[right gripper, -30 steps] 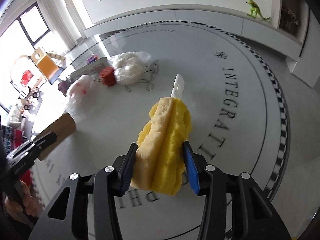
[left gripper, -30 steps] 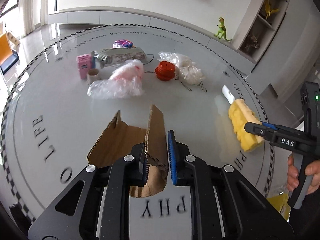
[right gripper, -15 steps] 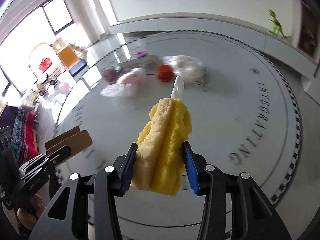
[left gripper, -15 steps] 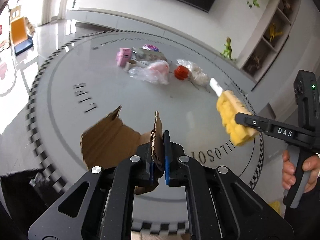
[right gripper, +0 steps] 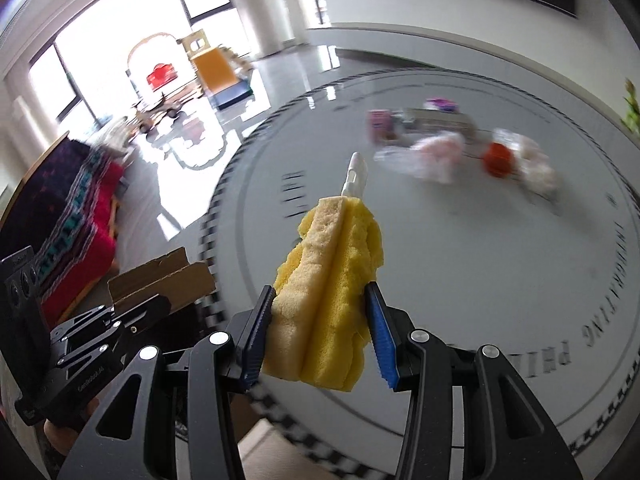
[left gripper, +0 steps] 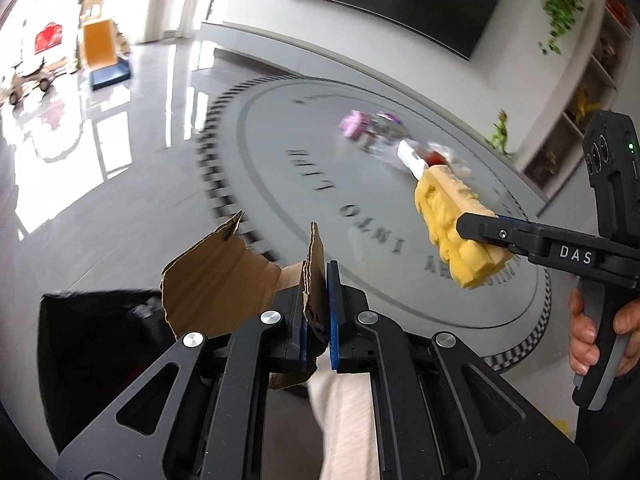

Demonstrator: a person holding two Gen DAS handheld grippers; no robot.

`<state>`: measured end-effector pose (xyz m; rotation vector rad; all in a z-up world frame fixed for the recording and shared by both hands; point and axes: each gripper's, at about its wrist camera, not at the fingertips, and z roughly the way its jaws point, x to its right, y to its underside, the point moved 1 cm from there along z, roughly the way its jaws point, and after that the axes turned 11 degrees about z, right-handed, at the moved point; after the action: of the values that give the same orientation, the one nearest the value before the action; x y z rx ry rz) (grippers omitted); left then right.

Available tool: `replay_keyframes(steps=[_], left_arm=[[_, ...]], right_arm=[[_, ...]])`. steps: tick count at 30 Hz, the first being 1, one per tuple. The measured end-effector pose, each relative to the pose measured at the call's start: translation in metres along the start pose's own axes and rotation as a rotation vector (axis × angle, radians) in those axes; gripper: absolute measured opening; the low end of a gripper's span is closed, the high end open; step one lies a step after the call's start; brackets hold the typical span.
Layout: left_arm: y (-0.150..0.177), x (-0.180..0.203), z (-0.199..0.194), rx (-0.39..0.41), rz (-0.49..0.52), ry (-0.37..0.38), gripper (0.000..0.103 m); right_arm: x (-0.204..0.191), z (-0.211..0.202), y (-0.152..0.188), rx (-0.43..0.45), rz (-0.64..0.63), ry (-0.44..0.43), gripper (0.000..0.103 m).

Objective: Collect trash
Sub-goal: 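Carry the cardboard and yellow sponge to the trash bag and release both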

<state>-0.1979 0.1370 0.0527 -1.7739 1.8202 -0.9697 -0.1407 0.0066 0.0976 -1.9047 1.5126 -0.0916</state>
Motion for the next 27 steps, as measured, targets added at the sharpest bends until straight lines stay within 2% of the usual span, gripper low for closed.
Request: replay_keyframes(steps=[7,10,18,20,21,22,23,24,25,27], left_arm=[[0.035,-0.037,-0.038,0.014,-0.079,-0.102,0.006],[0.055,-0.053,-0.051,-0.002,-0.116,-0.153,0.006],[0.13,-0.107,-0.067,-0.124,-0.293,-0.311,0.006],[0.147,-0.118,-0.069,-0.161,-0.334,-0.329,0.006],[0.152,-0.121,-0.068,-0.19,-0.346,-0.341,0.007],[0.158,-0.124,-0.066,-0.221,-0.356,-0.368,0.011],[0.164,-0.129,-0.066,-0.256,-0.369,-0.419,0.038],[0.167,-0.131,-0.065,-0.27,-0.382,-0.442,0.089],[0.169,-0.132,-0.067,-0.259,-0.392,-0.453,0.096],[0.17,-0.132,-0.076,-0.201,-0.4,-0.446,0.097]], right_arm=[[-0.064,0.02,0.024,-0.061,-0.116,-0.097,0.047],[-0.094,0.035,0.041,-0.12,-0.174,-0.154,0.047],[-0.17,0.082,0.092,-0.301,-0.299,-0.237,0.047],[-0.188,0.093,0.1,-0.342,-0.318,-0.257,0.05],[-0.195,0.096,0.103,-0.36,-0.321,-0.265,0.056],[-0.202,0.1,0.105,-0.375,-0.319,-0.268,0.062],[-0.205,0.1,0.107,-0.377,-0.312,-0.272,0.063],[-0.207,0.099,0.108,-0.371,-0.307,-0.282,0.065],[-0.209,0.098,0.109,-0.364,-0.311,-0.284,0.066],[-0.209,0.096,0.11,-0.345,-0.326,-0.277,0.067]])
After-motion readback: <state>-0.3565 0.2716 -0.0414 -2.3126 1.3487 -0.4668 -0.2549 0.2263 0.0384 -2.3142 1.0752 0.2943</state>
